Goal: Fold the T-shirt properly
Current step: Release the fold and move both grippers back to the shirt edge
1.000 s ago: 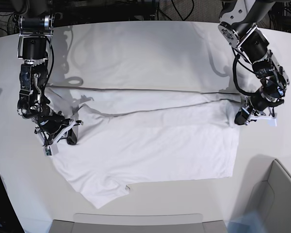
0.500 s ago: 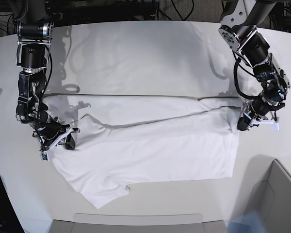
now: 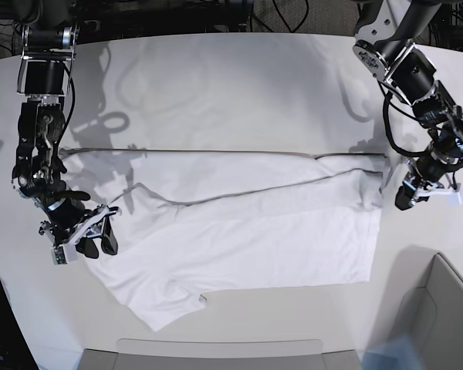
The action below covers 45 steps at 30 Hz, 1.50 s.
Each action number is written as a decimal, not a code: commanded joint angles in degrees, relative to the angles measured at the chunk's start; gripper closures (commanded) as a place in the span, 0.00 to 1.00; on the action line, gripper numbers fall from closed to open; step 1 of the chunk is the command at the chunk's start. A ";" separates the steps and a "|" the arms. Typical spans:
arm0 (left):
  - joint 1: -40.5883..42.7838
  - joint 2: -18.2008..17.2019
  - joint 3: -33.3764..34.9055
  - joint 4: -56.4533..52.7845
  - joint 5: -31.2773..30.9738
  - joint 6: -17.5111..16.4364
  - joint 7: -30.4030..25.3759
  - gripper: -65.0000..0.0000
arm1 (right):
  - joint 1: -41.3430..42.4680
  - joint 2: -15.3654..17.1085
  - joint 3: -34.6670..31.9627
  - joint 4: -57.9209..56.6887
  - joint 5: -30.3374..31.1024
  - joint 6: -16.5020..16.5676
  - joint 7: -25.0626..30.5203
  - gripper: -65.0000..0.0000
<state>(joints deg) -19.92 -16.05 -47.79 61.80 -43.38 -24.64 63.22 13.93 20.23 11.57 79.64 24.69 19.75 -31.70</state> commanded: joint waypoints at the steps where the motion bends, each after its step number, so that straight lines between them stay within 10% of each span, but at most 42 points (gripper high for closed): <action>1: 0.01 -0.69 -0.87 4.62 -1.06 -0.72 0.82 0.95 | -0.44 0.65 1.57 2.87 0.50 0.16 1.24 0.63; 7: 2.47 3.09 10.03 19.65 -0.80 -0.81 5.92 1.00 | -5.80 0.39 5.35 7.27 0.41 0.16 -5.44 0.98; 15: 6.25 3.00 30.52 17.72 9.57 -0.37 -4.63 1.00 | -6.59 0.47 5.17 -1.35 0.32 0.25 -6.93 1.00; 26: 10.03 2.74 31.75 8.31 26.45 -0.46 -4.36 1.00 | -8.35 3.02 0.08 -11.64 -6.71 0.25 -7.02 1.00; 45: 41.51 -0.69 31.13 25.98 27.24 -0.89 -1.11 1.00 | -31.12 5.40 0.43 14.65 -7.41 0.52 -17.13 1.00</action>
<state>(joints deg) 19.07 -16.67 -16.84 89.43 -21.69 -26.48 51.53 -16.97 24.82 11.81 94.26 17.87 19.84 -46.59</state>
